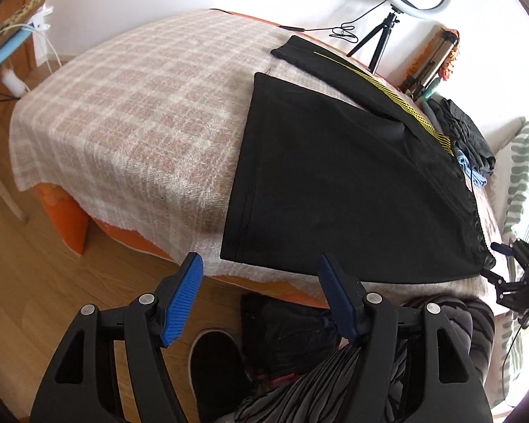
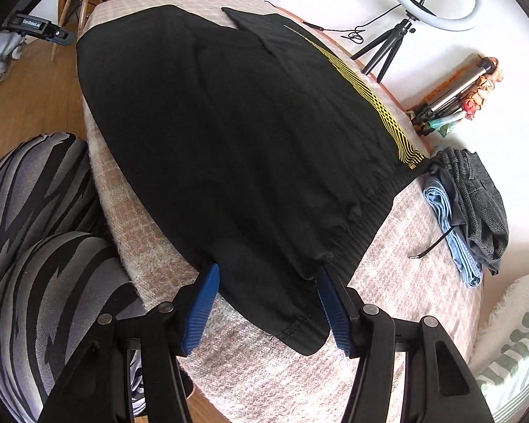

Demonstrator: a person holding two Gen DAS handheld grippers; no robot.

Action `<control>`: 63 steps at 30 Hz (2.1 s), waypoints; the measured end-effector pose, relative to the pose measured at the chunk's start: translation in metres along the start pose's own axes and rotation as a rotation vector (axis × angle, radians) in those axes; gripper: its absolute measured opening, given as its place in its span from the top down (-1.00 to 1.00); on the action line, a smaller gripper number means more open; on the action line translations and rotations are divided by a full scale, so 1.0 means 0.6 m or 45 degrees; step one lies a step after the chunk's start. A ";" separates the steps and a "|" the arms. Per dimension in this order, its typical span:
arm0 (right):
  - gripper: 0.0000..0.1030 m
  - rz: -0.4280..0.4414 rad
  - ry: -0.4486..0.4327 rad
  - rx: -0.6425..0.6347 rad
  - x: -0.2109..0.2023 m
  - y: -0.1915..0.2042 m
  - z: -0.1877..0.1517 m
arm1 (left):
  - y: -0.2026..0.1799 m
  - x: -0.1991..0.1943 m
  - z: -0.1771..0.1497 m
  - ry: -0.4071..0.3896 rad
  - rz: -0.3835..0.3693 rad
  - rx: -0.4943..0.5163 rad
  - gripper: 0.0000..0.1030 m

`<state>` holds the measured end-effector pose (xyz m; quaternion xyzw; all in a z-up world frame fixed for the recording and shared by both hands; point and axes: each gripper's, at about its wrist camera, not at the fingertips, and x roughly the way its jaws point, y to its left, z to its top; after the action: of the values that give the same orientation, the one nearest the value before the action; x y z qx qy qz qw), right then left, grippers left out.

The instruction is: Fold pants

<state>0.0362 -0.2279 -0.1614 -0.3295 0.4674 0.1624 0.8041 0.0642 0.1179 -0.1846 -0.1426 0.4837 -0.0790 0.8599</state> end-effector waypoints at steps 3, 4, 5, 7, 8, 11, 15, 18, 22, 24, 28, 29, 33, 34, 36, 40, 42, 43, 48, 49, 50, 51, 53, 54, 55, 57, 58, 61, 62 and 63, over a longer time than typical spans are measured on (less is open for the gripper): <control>-0.15 0.015 -0.003 0.001 -0.002 -0.004 -0.002 | 0.010 0.015 0.004 0.017 -0.023 -0.047 -0.31; -0.15 0.022 -0.003 0.002 -0.002 -0.005 -0.003 | 0.014 0.018 0.006 0.018 -0.044 -0.069 -0.31; -0.16 0.026 0.000 0.003 0.001 -0.007 -0.003 | 0.017 0.021 0.006 0.020 -0.070 -0.096 -0.31; -0.16 0.024 0.004 0.005 0.004 -0.007 -0.003 | 0.022 0.023 0.006 0.027 -0.119 -0.143 -0.30; -0.16 0.026 0.000 0.009 0.004 -0.007 -0.004 | 0.026 0.022 0.004 0.027 -0.145 -0.160 -0.29; -0.15 0.027 -0.003 0.017 0.005 -0.007 -0.003 | 0.027 0.021 0.004 0.019 -0.171 -0.190 -0.19; -0.07 0.024 -0.006 0.012 0.005 -0.005 -0.001 | 0.016 0.013 0.009 0.011 -0.187 -0.171 0.38; 0.19 0.057 -0.007 0.029 0.005 -0.004 0.000 | 0.003 0.006 0.017 -0.004 -0.165 -0.128 0.83; 0.56 0.061 -0.009 0.041 0.006 -0.002 0.005 | -0.005 -0.006 0.031 -0.053 -0.161 -0.114 0.93; 0.71 0.044 -0.011 0.043 0.006 -0.001 0.008 | -0.011 -0.016 0.041 -0.091 -0.165 -0.099 0.94; 0.97 0.009 -0.046 0.084 -0.004 -0.015 0.017 | -0.020 -0.034 0.067 -0.164 -0.176 -0.086 0.95; 1.00 -0.002 -0.058 0.099 -0.008 -0.022 0.021 | -0.022 -0.037 0.076 -0.179 -0.182 -0.082 0.95; 1.00 -0.019 -0.093 0.134 -0.026 -0.045 0.037 | -0.036 -0.043 0.111 -0.220 -0.203 -0.067 0.96; 1.00 0.021 -0.099 0.142 -0.030 -0.051 0.038 | -0.038 -0.044 0.118 -0.225 -0.209 -0.061 0.96; 0.85 0.078 -0.103 0.134 -0.035 -0.054 0.039 | -0.047 -0.046 0.133 -0.244 -0.209 -0.047 0.96; 0.22 0.138 -0.121 0.088 -0.043 -0.040 0.032 | -0.047 -0.047 0.166 -0.287 -0.181 -0.045 0.98; 0.13 0.182 -0.114 0.080 -0.041 -0.031 0.030 | -0.043 -0.045 0.182 -0.296 -0.179 -0.059 0.98; 0.04 0.196 -0.105 0.067 -0.038 -0.025 0.029 | -0.043 -0.044 0.188 -0.298 -0.177 -0.053 0.98; 0.01 0.234 -0.048 -0.027 -0.016 0.005 0.019 | -0.045 -0.040 0.186 -0.278 -0.136 0.006 0.98; 0.00 0.216 -0.032 -0.050 -0.009 0.010 0.017 | -0.044 -0.037 0.184 -0.270 -0.125 0.013 0.98; 0.00 0.207 -0.017 -0.070 -0.001 0.015 0.016 | -0.043 -0.034 0.182 -0.259 -0.122 0.014 0.98; 0.03 0.203 -0.007 -0.083 0.006 0.017 0.016 | -0.041 -0.032 0.180 -0.251 -0.122 0.010 0.98; 0.32 0.204 -0.017 -0.069 0.011 0.012 0.021 | -0.038 -0.031 0.178 -0.250 -0.119 0.003 0.98; 0.53 0.189 -0.011 -0.054 0.013 0.009 0.025 | -0.037 -0.032 0.176 -0.254 -0.123 0.001 0.98; 0.72 0.169 -0.009 -0.043 0.015 0.005 0.029 | -0.036 -0.034 0.175 -0.256 -0.122 0.005 0.98; 0.92 0.148 -0.019 -0.031 0.014 0.001 0.034 | -0.034 -0.035 0.174 -0.256 -0.108 0.014 0.98; 0.96 0.132 -0.026 -0.029 0.012 -0.001 0.037 | -0.031 -0.036 0.175 -0.257 -0.104 0.014 0.98; 1.00 0.084 -0.076 -0.019 -0.004 -0.012 0.051 | -0.024 -0.044 0.178 -0.270 -0.111 -0.001 0.98; 1.00 0.087 -0.089 -0.005 -0.007 -0.019 0.057 | -0.024 -0.046 0.178 -0.271 -0.109 0.012 0.98; 1.00 0.089 -0.096 0.005 -0.010 -0.025 0.062 | -0.026 -0.046 0.179 -0.266 -0.107 0.037 0.98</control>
<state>0.0657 -0.2129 -0.1376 -0.3051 0.4483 0.2019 0.8156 0.1415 0.1288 -0.1047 -0.1576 0.3838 -0.1067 0.9036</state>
